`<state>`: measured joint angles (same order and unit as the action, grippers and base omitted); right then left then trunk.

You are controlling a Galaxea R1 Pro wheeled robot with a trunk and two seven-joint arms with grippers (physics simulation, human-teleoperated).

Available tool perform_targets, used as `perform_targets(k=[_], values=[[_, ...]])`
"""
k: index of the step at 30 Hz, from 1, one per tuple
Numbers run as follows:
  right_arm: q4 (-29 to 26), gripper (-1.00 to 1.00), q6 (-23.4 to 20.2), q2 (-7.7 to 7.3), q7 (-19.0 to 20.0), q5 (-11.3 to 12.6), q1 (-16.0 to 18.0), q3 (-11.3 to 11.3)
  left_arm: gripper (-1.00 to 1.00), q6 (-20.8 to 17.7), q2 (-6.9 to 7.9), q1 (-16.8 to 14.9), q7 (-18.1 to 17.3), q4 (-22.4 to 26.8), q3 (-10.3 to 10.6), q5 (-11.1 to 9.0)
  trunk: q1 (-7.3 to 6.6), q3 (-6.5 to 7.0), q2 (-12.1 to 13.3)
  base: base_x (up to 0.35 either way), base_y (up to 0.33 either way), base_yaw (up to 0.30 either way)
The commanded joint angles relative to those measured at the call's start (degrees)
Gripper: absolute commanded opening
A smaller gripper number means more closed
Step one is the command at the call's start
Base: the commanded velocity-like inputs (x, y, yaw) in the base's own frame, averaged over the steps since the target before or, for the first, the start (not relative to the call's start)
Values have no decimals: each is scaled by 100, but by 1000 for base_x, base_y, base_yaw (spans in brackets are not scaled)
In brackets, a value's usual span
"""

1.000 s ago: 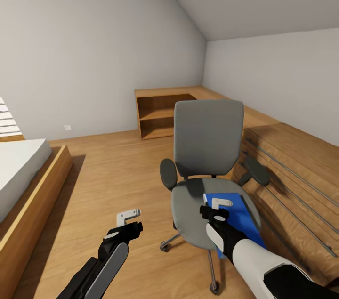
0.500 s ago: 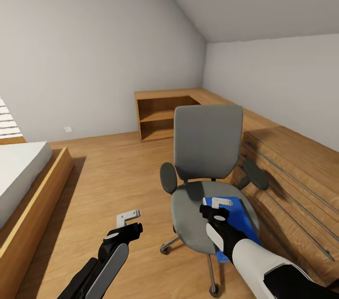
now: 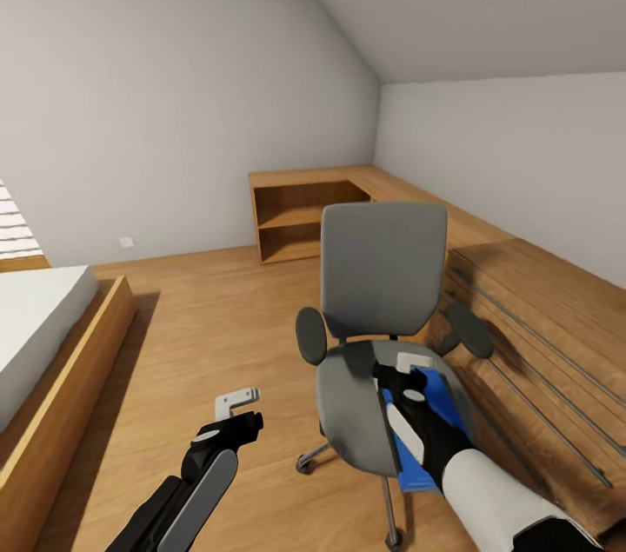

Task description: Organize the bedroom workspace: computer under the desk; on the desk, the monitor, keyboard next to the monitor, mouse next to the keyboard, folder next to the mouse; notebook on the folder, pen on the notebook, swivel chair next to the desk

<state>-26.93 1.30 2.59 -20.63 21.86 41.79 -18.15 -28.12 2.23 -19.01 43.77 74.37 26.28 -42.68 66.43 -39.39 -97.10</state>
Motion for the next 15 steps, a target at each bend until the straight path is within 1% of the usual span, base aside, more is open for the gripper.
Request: perform_targets(k=[1,3,4,5,6,8,9,10,11,12,13,14,15], values=[[-410,100,-177,-50,-86,59,-181,-44,100,-10,6,-6,50,7,15,-39,-23,13,39,0,0,0],[-877,100,-419,-101,-163,57,-390,-43,100,-10,6,-6,51,7,13,-36,-67,49,119,0,0,0],[-1402,100,-679,-153,-278,60,-623,-37,100,-10,8,-6,52,9,11,-34,-89,67,159,0,0,0],[-1685,100,-810,-181,-345,64,-745,-32,100,-10,9,-6,54,9,11,-31,-111,85,199,0,0,0],[-2285,100,-1071,-233,-487,85,-996,-20,100,-6,16,-6,57,11,8,-31,-133,103,239,0,0,0],[-2931,100,-1354,-284,-624,155,-1262,-7,100,14,24,-6,55,16,5,-31,-177,139,320,0,0,0],[-3590,100,-1671,-329,-747,302,-1527,20,100,68,30,-6,51,19,0,-32,-199,157,360,0,0,0],[-3901,100,-1839,-348,-804,409,-1653,45,100,111,32,-6,46,20,-2,-37,-221,175,400,0,0,0],[-4665,100,-2308,-405,-948,809,-1976,173,100,255,37,-6,37,22,-5,-86,-243,193,440,0,0,0],[-4856,100,-2440,-421,-983,952,-2056,222,100,297,37,-6,35,25,-4,-113,-265,211,480,0,0,0],[-5148,100,-2651,-448,-1035,1217,-2178,306,100,358,39,-6,32,28,-6,-181,-287,229,520,0,0,0],[-5334,100,-2791,-469,-1070,1430,-2256,364,100,379,39,-6,31,29,-7,-212,-309,246,560,0,0,0],[-5401,100,-2841,-476,-1083,1512,-2284,387,100,410,42,-6,29,31,-7,-264,-309,246,560,0,0,0]])
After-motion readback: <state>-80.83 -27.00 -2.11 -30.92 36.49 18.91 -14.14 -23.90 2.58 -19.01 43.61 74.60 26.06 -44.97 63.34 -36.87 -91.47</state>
